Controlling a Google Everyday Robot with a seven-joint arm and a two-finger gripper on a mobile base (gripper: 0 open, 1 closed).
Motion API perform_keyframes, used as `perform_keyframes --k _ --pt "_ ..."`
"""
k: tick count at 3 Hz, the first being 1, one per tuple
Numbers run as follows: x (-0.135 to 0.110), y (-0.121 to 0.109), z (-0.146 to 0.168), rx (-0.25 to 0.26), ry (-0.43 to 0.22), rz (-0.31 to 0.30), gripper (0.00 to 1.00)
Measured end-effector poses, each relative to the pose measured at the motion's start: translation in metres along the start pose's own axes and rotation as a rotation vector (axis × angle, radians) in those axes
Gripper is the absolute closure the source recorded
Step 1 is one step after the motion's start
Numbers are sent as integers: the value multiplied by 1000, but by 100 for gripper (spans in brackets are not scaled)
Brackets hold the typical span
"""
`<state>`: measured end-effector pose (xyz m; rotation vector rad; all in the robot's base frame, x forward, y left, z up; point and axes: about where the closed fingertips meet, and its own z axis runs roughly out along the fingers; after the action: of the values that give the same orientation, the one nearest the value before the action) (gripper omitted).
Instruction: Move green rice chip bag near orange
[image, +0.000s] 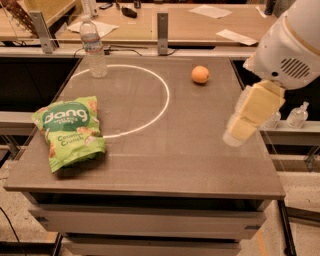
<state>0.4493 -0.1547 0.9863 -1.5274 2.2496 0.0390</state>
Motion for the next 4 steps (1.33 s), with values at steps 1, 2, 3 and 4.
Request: perform_keyframes --k 1,2,3,4 --pt "-40 10 9 6 -119 133 0" --pt "-67 13 24 15 -227 195 0" --pt "-92 16 32 44 -328 187 0" --pt "-93 16 32 44 -328 187 0"
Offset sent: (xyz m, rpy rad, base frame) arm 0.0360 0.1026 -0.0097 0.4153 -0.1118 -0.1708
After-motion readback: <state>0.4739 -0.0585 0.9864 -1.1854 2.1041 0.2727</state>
